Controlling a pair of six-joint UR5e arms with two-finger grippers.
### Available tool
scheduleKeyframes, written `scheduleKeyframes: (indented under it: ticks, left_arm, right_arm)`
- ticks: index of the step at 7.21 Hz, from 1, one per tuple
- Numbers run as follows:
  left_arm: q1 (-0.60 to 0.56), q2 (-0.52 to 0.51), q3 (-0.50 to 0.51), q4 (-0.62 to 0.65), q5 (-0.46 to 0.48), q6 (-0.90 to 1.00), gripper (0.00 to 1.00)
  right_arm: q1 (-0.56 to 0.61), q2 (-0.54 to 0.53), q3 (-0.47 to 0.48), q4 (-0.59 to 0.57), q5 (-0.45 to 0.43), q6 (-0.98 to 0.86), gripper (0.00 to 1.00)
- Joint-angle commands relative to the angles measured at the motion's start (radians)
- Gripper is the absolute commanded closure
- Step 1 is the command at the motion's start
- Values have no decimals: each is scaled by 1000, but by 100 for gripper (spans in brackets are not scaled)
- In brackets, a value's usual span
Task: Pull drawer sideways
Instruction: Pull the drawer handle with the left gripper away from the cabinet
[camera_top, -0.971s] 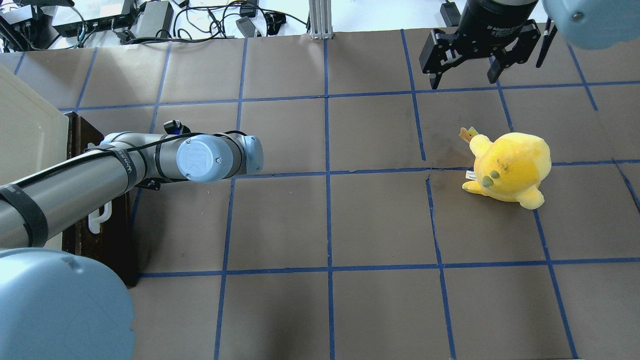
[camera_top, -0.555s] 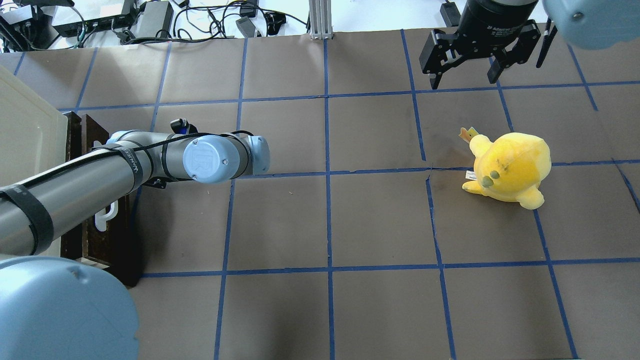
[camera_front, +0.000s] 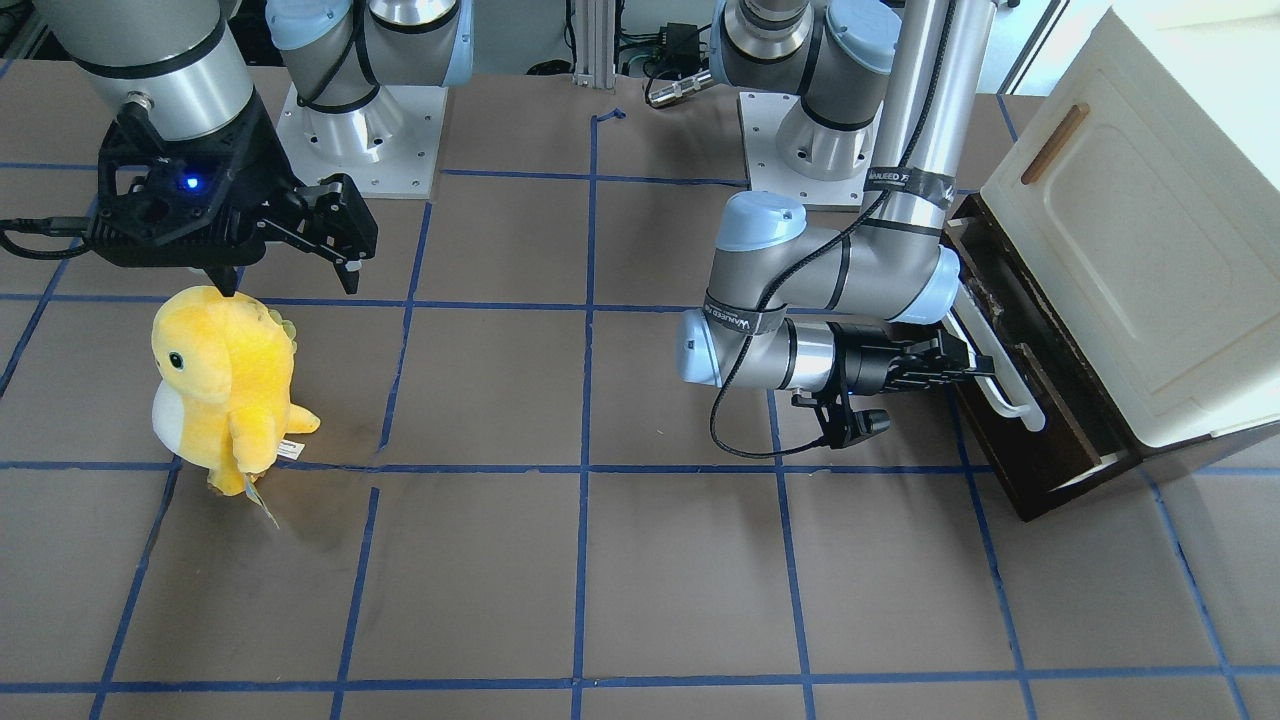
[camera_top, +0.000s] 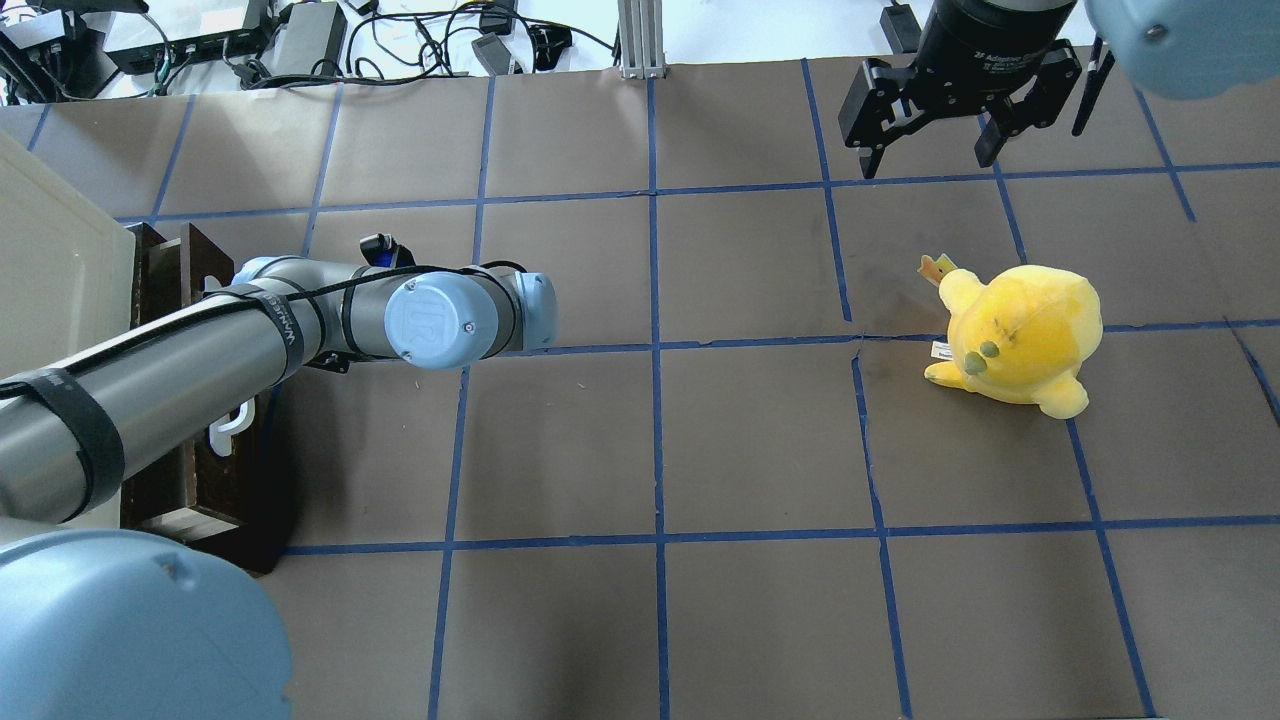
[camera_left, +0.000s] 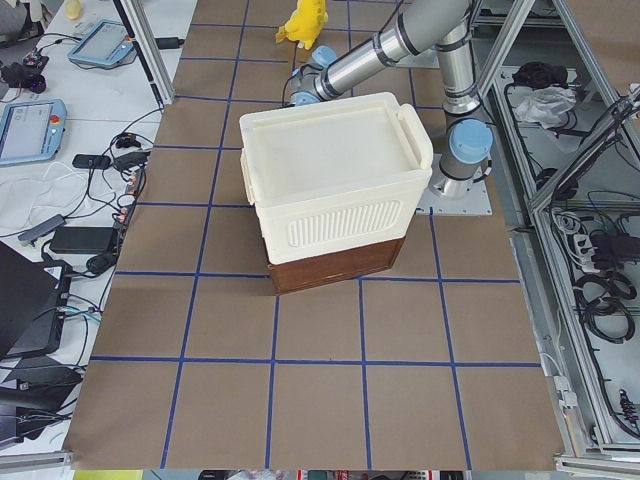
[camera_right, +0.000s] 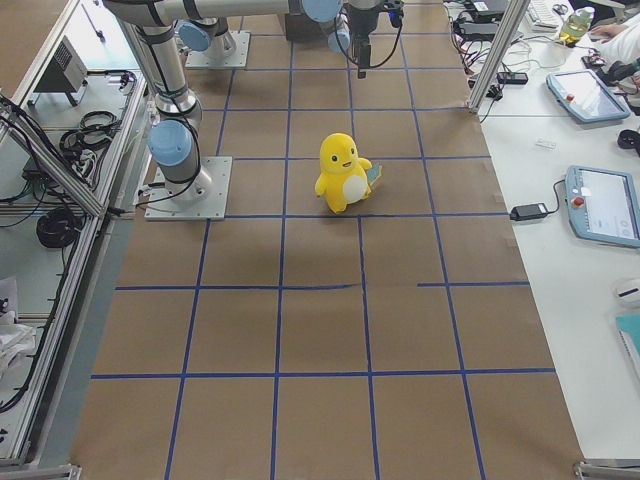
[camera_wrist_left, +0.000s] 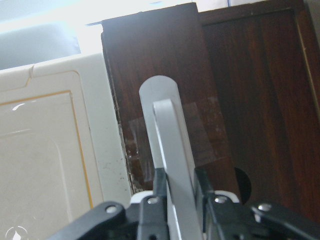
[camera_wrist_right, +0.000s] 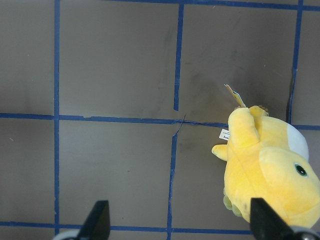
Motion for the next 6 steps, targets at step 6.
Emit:
scheduleKeyframes:
  ticks: [6]
  left_arm:
    - [-39,-2,16,5,-3,0,94]
  right_arm:
    - [0,0,0,0,0,0,0]
